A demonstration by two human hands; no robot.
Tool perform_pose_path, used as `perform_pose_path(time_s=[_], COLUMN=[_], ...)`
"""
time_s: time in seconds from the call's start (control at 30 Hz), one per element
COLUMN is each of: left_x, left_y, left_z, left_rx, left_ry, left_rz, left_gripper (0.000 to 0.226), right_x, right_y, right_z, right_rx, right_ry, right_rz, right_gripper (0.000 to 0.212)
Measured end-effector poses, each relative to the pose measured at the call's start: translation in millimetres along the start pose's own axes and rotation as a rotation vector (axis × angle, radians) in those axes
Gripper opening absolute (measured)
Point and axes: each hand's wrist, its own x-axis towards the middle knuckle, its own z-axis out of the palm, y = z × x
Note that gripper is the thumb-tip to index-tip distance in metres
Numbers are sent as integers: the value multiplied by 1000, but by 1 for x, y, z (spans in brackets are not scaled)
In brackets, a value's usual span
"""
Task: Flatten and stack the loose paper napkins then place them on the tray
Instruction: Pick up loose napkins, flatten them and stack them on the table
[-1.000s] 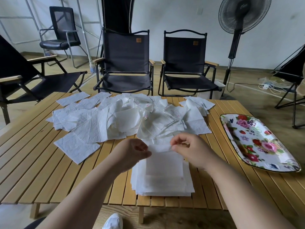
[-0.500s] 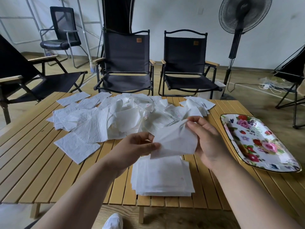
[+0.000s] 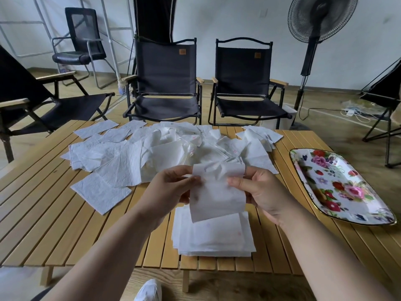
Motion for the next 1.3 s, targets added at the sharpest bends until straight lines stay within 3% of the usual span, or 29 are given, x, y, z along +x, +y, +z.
perform_pose_path(time_s=[0.07,0.13,0.2,0.37,0.5,0.57,0.67,0.8,0.97,1.07,1.17,1.3], left_x=[-1,-1,0,0,-1,-1,-1,-2,-2,-2,-2,-1], left_y=[3,4,4,4,4,3,3,4,4,1,-1,-5], left_z=[1,0,-2,-3,-1,1,3,3,-1,2,3,-2], left_rx=[21,44,50,8,-36,-55,-89,-118,-175,-106,-124,104], left_ry=[16,26,32,45,42,41,52,46,-87,-149,-145,-173], left_rz=[49,80,81,26,20,25,26,-3,-92,-96,-101,-216], left_gripper=[25,36,37,38,25,19,19,17,37,28,25,14], right_x=[-1,-3,-5,-8,-7,-6,-2,0,-3,-5,-8,-9], right_y=[-1,-1,1,0,1,-2,0,1,-5,-7,-9,-5], right_z=[-1,-5,-8,-8,-9,-5,-2,-2,0,1,-2,-8], right_rx=[-28,-211,-413,-527,-295,-145,-162,-198,-17,0,-49,-229], right_ry=[15,18,27,57,2,-27,4,39,4,-22,-120,-138], right_rz=[-59,-201,-317,-424,-306,-250,-158,-100,-86,-51,107,286], right_gripper=[21,21,33,49,28,30,35,4,10,21,39,28])
